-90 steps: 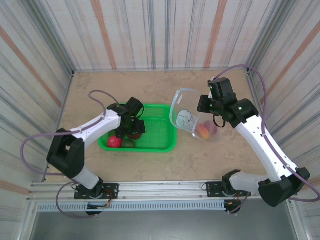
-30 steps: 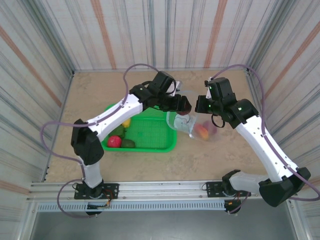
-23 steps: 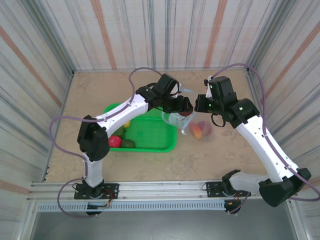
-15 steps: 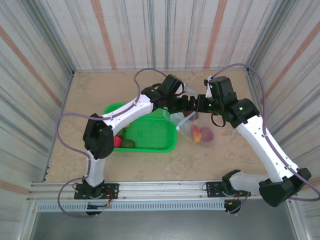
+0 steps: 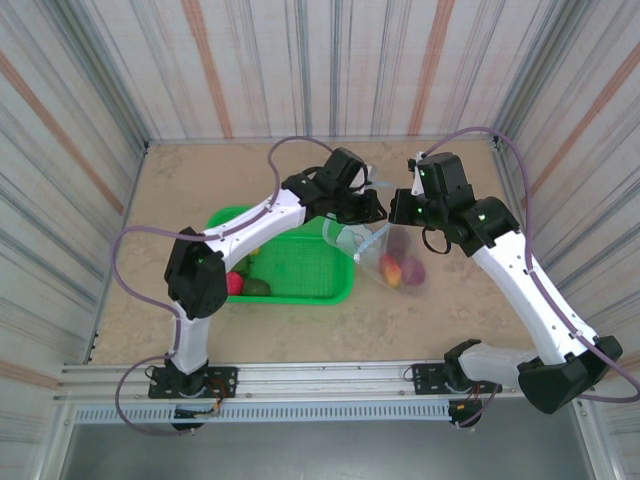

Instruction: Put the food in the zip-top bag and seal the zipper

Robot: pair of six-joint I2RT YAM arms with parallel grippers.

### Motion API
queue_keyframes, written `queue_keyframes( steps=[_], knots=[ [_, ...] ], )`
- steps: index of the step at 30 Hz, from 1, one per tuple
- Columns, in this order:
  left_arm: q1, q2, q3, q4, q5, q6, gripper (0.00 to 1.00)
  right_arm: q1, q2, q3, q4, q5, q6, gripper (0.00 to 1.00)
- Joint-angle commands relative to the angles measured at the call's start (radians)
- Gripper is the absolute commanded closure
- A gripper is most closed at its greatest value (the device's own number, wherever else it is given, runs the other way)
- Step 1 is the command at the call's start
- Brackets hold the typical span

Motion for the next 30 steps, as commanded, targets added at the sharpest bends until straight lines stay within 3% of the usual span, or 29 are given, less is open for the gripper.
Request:
queue_keyframes(
  steps=[1, 5, 11, 15, 20, 23, 26, 30],
  knots=[
    [0.003, -0.082, -0.021, 0.007, 0.033, 0.025, 0.87, 0.003, -0.02, -0.009, -0.011, 0.022, 0.013, 1.0],
    [0.013, -0.18, -0.067, -0.027, 0.009, 0.071, 0.87, 0.003, -0.026, -0.009, -0.02, 0.046, -0.001, 1.0],
    [0.04, -0.4, -0.197, -0.085, -0.023, 0.141, 0.75, 0.001, -0.029, -0.013, -0.029, 0.071, -0.013, 1.0],
    [0.06, -0.55, -0.269, -0.224, -0.123, 0.175, 0.73, 0.001, -0.03, -0.018, -0.031, 0.077, -0.019, 1.0],
    [0.124, -0.74, -0.417, -0.389, -0.252, 0.086, 0.62, 0.001, -0.027, -0.02, -0.032, 0.078, -0.022, 1.0],
    [0.174, -0.817, -0.494, -0.502, -0.299, 0.049, 0.48, 0.001, -0.021, -0.019, -0.037, 0.073, -0.024, 1.0],
    [0.231, -0.846, -0.539, -0.644, -0.355, 0.017, 0.39, 0.001, -0.022, -0.023, -0.038, 0.072, -0.027, 1.0],
    [0.314, -0.859, -0.601, -0.749, -0.405, -0.022, 0.35, 0.004, -0.027, -0.032, -0.036, 0.069, -0.033, 1.0]
  ],
)
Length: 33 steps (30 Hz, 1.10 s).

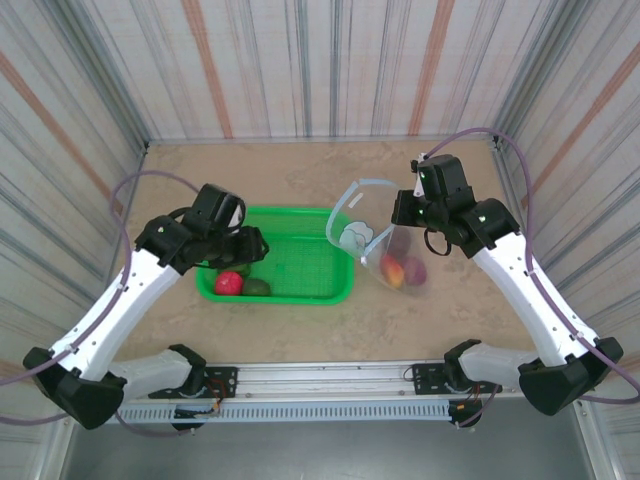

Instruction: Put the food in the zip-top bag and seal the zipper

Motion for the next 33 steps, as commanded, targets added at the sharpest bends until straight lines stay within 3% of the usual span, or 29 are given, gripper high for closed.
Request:
queue_keyframes(
  steps=[1, 9, 22, 33],
  knots=[
    [0.058, -0.018, -0.053, -0.164, -0.08, -0.052, 0.34, 0.004, -0.02, -0.019, -0.026, 0.012, -0.024, 1.0],
    [0.111, 0.018, -0.147, -0.155, -0.128, -0.036, 0.19, 0.006, -0.027, -0.018, -0.032, 0.003, -0.034, 1.0],
    [0.158, 0.13, -0.249, 0.021, -0.124, 0.043, 0.23, 0.006, -0.032, -0.03, -0.026, -0.003, -0.039, 1.0],
    [0.168, 0.242, -0.288, 0.074, -0.126, 0.068, 0.24, 0.006, -0.039, -0.046, -0.012, 0.006, -0.04, 1.0]
  ],
)
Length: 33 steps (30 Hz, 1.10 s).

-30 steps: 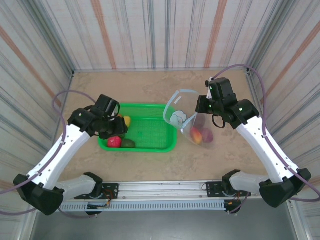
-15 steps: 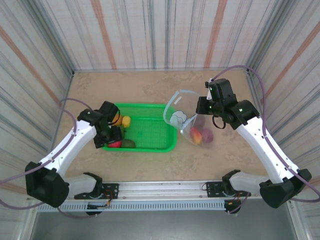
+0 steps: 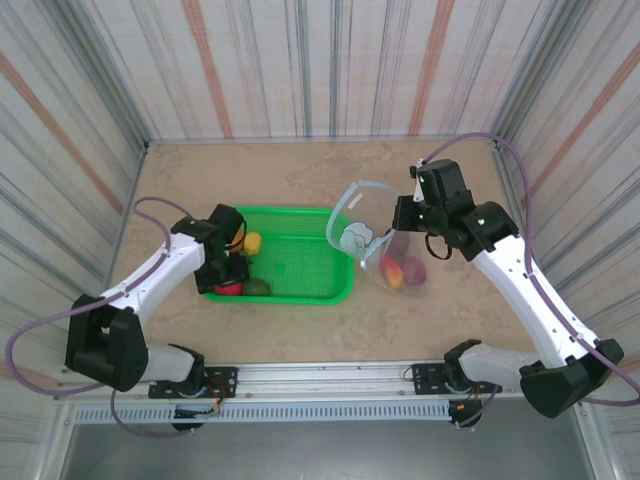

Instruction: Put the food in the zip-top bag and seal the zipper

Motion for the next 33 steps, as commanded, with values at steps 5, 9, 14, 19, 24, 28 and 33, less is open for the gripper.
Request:
queue_keyframes(
  steps=[5, 9, 14, 19, 24, 28, 33],
  knots=[
    [0.007, 0.071, -0.029, 0.05, 0.021, -0.007, 0.28, 0.005, -0.023, -0.011, 0.0, 0.009, -0.018, 1.0],
    [0.007, 0.095, -0.045, 0.09, 0.05, -0.039, 0.31, 0.005, -0.021, -0.007, -0.002, 0.008, -0.017, 1.0],
    [0.007, 0.095, -0.062, 0.11, 0.047, -0.056, 0.38, 0.005, -0.03, 0.002, -0.007, 0.015, -0.021, 1.0],
    [0.007, 0.04, -0.01, 0.045, 0.006, -0.04, 0.44, 0.005, -0.033, 0.012, -0.016, 0.018, -0.022, 1.0],
    [0.007, -0.04, 0.04, -0.044, -0.013, -0.017, 0.45, 0.005, -0.034, 0.019, -0.021, 0.02, -0.018, 1.0],
    [0.007, -0.11, 0.073, -0.105, 0.01, 0.003, 0.47, 0.005, -0.037, 0.019, -0.023, 0.02, -0.018, 1.0],
    [0.007, -0.159, 0.102, -0.143, 0.007, 0.031, 0.44, 0.005, -0.031, 0.018, -0.02, 0.018, -0.018, 1.0]
  ],
)
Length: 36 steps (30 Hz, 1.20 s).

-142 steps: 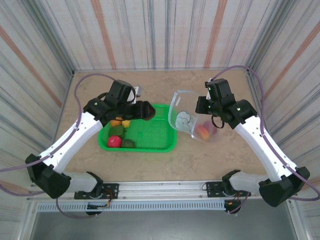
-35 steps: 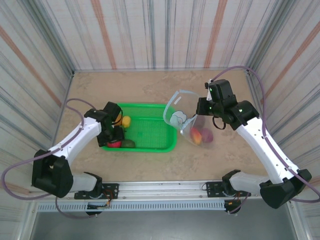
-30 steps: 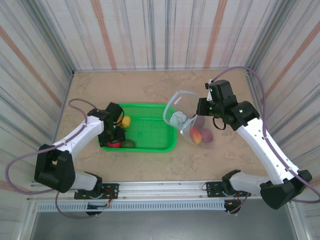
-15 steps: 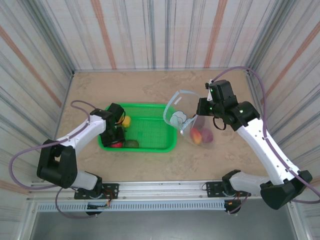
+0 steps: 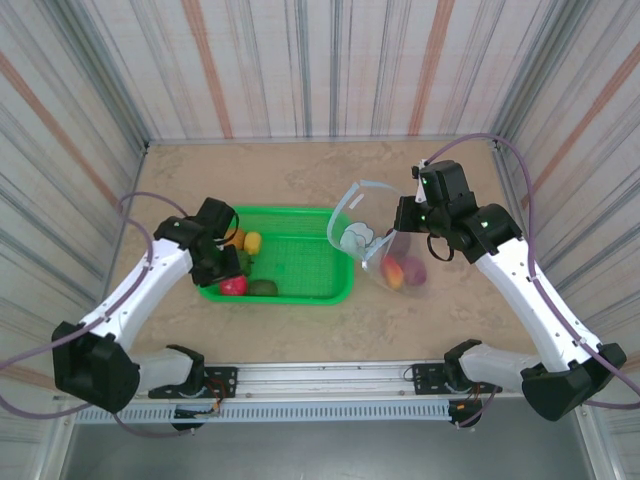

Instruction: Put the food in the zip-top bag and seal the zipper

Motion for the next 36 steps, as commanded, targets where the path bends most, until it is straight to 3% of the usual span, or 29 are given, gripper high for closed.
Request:
queue_keyframes(
  steps=[1, 4, 11, 15, 21, 25, 31, 36],
  knots=[
    [0.007, -0.014, 0.019, -0.071, -0.013, 0.035, 0.41, 0.006, -0.013, 0.019, -0.014, 0.012, -0.017, 1.0],
    [0.007, 0.019, -0.009, -0.066, -0.02, 0.03, 0.35, 0.006, -0.012, 0.018, -0.013, 0.012, -0.018, 1.0],
    [0.016, 0.142, -0.075, 0.057, 0.007, 0.028, 0.34, 0.008, -0.013, 0.024, -0.021, 0.009, -0.022, 1.0],
    [0.018, 0.211, -0.086, 0.127, 0.025, 0.015, 0.24, 0.008, -0.013, 0.026, -0.024, 0.007, -0.027, 1.0],
    [0.019, 0.299, -0.107, 0.197, 0.056, -0.022, 0.22, 0.008, -0.011, 0.029, -0.021, -0.003, -0.029, 1.0],
    [0.019, 0.321, -0.111, 0.223, 0.081, -0.026, 0.3, 0.009, -0.01, 0.024, -0.018, -0.013, -0.031, 1.0],
    [0.02, 0.255, -0.089, 0.163, 0.035, -0.014, 0.61, 0.009, -0.012, 0.023, -0.019, -0.012, -0.031, 1.0],
    [0.022, 0.171, -0.054, 0.081, 0.024, 0.014, 0.63, 0.012, -0.011, 0.022, -0.015, -0.012, -0.027, 1.0]
  ],
)
